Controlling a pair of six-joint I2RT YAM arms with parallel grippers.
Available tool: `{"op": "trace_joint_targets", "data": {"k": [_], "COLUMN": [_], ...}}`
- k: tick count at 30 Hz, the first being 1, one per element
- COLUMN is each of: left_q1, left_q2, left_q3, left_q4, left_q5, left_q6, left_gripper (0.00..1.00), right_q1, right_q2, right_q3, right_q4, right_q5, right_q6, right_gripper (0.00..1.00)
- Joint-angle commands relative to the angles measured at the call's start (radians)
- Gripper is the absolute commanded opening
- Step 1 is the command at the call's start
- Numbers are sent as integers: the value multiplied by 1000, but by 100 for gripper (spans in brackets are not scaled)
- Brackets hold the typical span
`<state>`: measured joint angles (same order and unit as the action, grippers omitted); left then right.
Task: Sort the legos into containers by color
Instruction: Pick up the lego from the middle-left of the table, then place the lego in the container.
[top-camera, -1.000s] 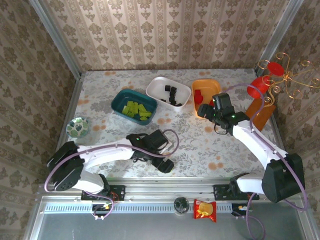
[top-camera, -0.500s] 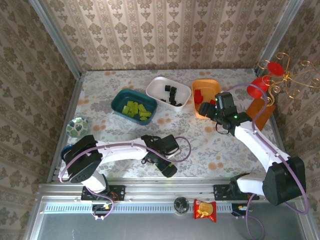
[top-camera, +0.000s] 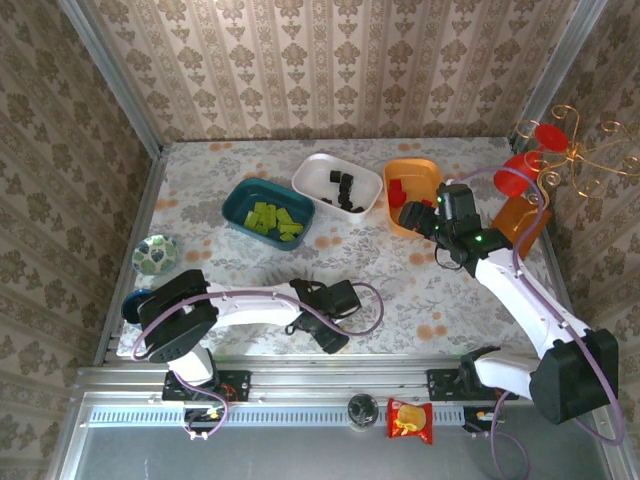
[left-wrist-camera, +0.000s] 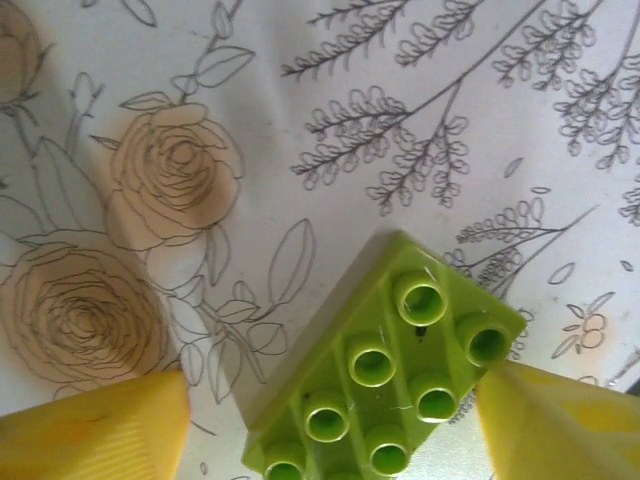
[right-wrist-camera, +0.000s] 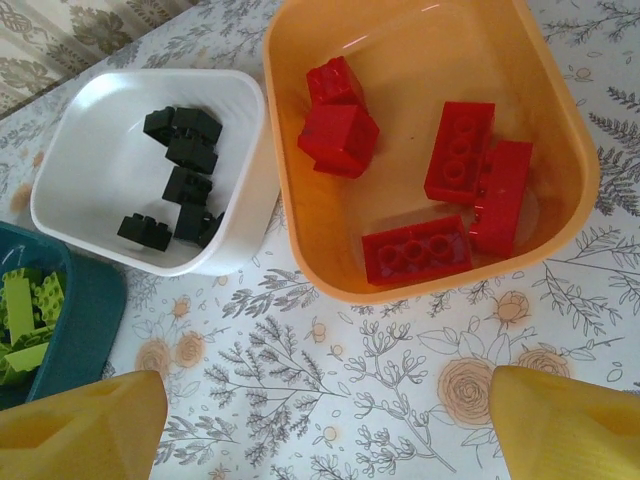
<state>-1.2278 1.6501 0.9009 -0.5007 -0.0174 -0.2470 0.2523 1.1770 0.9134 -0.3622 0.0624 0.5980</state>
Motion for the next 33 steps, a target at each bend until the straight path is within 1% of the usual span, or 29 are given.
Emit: {"op": "trace_joint_targets", "data": {"k": [1, 3, 8, 14, 18, 21, 25, 27, 29, 31, 33], "left_q1": [0, 5, 18, 70, 119, 187, 299, 352, 399, 466, 536], "left_q2": [54, 51, 41, 4, -58, -137, -274, -320, -333, -313, -288], "left_q3": [-31, -33, -34, -45, -43, -47, -41, -24, 10, 57, 84], "left_q4": [78, 70, 63, 88, 85, 102, 152, 176, 179, 173, 212], "left_q5": [40, 44, 31, 42, 18, 0, -36, -73, -125, -180, -209], "left_q6": [10, 12, 7, -10, -14, -33, -43, -36, -21, -14, -3], "left_gripper": [62, 51, 38, 28, 24, 21, 21, 21, 20, 19, 18], "right_q1": [-4, -4, -5, -6, -10, -14, -20, -22, -24, -25, -25], "right_q2": [-23, -21, -9, 1, 6, 8, 6, 5, 3, 0, -3], "right_q3": [10, 13, 9, 7, 1, -5, -7, -5, -5, -5, -13], "right_q4": [-3, -3, 3, 7, 14, 18, 23, 25, 25, 22, 28], "right_q5": [6, 6, 5, 2, -4, -13, -21, -25, -30, -34, -35], "right_q6": [-9, -10, -7, -5, -1, 3, 8, 9, 11, 11, 13], "right_gripper": [85, 86, 86, 86, 86, 86, 86, 86, 86, 86, 86]}}
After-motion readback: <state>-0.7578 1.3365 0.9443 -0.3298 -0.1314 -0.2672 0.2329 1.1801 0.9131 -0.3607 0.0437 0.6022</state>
